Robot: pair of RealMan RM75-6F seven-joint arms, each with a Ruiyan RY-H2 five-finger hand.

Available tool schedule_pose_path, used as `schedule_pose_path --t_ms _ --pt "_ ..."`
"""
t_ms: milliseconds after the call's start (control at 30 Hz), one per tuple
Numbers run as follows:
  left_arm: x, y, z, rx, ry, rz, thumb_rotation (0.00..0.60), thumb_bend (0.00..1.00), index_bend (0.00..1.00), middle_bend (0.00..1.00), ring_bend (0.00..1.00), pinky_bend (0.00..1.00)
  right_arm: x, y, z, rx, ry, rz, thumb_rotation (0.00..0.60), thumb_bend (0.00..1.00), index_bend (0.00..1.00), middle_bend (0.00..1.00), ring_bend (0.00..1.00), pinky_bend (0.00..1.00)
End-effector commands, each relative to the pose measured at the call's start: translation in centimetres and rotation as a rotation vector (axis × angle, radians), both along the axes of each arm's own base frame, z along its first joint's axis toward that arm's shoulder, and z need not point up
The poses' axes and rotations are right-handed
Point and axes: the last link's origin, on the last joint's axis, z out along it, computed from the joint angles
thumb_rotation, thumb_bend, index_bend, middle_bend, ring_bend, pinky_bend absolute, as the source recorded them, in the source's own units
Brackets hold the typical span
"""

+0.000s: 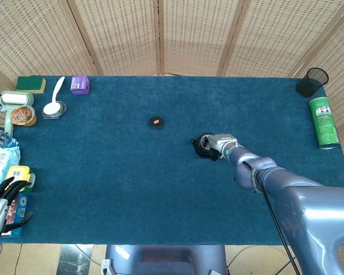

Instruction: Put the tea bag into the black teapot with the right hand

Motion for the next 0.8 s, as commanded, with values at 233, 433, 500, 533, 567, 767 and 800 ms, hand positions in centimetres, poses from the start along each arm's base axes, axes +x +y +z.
schedule_pose_path --t_ms 233,433,500,533,567,767,800 --pt "0.0 0.1 -0.1 -0.003 0.0 -0.002 0.6 0.29 0.21 0.19 0.08 0.13 -1.0 -0.7 0.5 -0.032 0.049 -0.007 0.6 0.86 0.19 1.0 1.0 1.0" --pt "0.1 0.2 -0.2 -0.006 -0.001 -0.007 0.6 0.29 0.21 0.19 0.08 0.13 -1.7 -0.6 0.8 -0.035 0.077 -0.025 0.6 0.86 0.19 1.0 1.0 1.0" --pt "0.2 0.2 -0.2 -0.006 -0.001 -0.007 0.6 0.29 0.21 0.19 0.08 0.13 -1.7 -0.5 0.8 -0.033 0.078 -0.026 0.6 0.86 0.19 1.0 1.0 1.0" --pt "0.2 0.2 -0.2 -0.007 -0.002 -0.008 0.6 0.29 0.21 0.19 0.08 0.13 -1.7 -0.4 0.8 -0.032 0.075 -0.027 0.6 0.86 0.19 1.0 1.0 1.0" --pt "0.2 0.2 -0.2 -0.007 -0.002 -0.008 0.6 0.29 0.21 0.19 0.08 0.13 -1.6 -0.4 0.8 -0.032 0.073 -0.026 0.6 0.86 0.19 1.0 1.0 1.0" --pt "0.2 0.2 -0.2 -0.007 -0.002 -0.007 0.6 0.29 0.21 0.19 0.08 0.13 -0.8 -0.2 1.2 -0.044 0.029 -0.016 0.6 0.85 0.19 1.0 1.0 1.0" --pt "0.2 0.2 -0.2 -0.007 -0.002 -0.008 0.6 0.29 0.21 0.19 0.08 0.13 -0.6 -0.2 1.3 -0.047 0.019 -0.014 0.6 0.85 0.19 1.0 1.0 1.0"
